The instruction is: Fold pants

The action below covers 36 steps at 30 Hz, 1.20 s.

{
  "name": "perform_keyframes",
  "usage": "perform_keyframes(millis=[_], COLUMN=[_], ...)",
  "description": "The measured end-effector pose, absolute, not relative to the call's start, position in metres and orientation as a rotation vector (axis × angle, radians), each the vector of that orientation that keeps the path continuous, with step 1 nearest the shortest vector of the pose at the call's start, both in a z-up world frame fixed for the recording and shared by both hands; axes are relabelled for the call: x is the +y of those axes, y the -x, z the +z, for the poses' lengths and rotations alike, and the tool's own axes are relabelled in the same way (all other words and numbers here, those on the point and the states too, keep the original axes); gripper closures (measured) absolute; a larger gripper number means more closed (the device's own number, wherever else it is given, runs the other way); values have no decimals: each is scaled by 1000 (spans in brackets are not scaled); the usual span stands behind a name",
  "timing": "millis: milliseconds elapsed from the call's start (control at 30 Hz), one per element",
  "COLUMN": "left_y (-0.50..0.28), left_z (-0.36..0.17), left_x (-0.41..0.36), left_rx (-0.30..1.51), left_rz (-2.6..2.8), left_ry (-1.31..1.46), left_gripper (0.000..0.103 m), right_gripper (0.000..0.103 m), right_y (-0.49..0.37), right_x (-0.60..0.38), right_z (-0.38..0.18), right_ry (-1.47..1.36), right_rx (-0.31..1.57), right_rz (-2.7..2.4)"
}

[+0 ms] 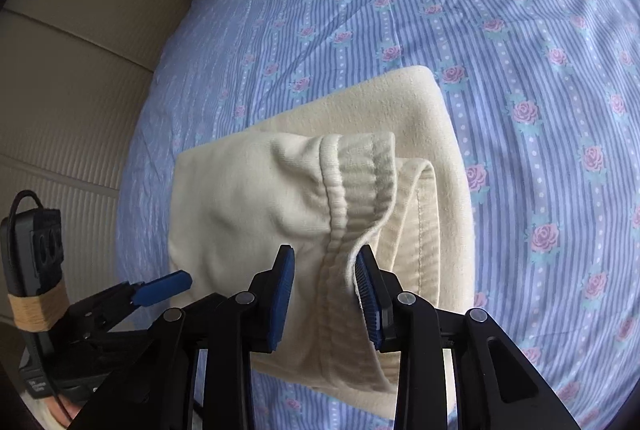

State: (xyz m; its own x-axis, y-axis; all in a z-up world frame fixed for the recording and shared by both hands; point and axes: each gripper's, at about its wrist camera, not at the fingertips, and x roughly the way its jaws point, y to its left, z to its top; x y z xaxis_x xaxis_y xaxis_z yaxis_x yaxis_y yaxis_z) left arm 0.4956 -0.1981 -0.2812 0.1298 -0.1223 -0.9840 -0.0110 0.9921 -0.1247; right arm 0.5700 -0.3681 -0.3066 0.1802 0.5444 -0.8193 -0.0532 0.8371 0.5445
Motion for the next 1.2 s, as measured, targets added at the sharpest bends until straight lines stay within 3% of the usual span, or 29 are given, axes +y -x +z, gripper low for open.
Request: perform_keyframes(millis=[133,200,333,433,467,500,533,600,633,967,1133,1200], left_y=[-494,-493,-491,-491,-490,-489,-487,-484,-482,-451,-419,-405], left_z=[-279,-279,-280,-286,-288,-289,-291,-293,-295,-306,-299,-294], left_x=[-197,-199,-199,-200,-200,-200,-199,-198,-198,-188,-162,-153], left_rx=[1441,1442,1443,1465,1472,1479,1484,1492,1495,1539,1527,1519], left_rz=[-77,-79,-81,-64,-60,-59,-59,-57,-54,-46,12,43], left_ry=[121,116,106,101,102,103,105,103,101,110,156,170], left_gripper=[35,35,35,35,35,34,34,33,33,31,31,31], right_gripper=[91,94,96,94,90,76,70,42,38,34,33,22], right_y=[-573,-570,-561,-565,-566,-567,-565,-560,-554,-508,-481,-464], right_x=[-370,-372,-396,-406,-405,-404,-405,-410,-413,-459,-478,-480], right_z=[-328,-318,-289,-311,-321,-328,-329,-323,-321,-325,-292,-277], right_ry=[-520,-503,-436,-431,-423,-411,-400,-395,-386,-371,-412,-440], right_rx=[1383,1360,1268,1332,1360,1378,1379,1361,1350,1393,1326,1275], right_rz=[425,402,368,340,330,321,305,264,233,121,93,117])
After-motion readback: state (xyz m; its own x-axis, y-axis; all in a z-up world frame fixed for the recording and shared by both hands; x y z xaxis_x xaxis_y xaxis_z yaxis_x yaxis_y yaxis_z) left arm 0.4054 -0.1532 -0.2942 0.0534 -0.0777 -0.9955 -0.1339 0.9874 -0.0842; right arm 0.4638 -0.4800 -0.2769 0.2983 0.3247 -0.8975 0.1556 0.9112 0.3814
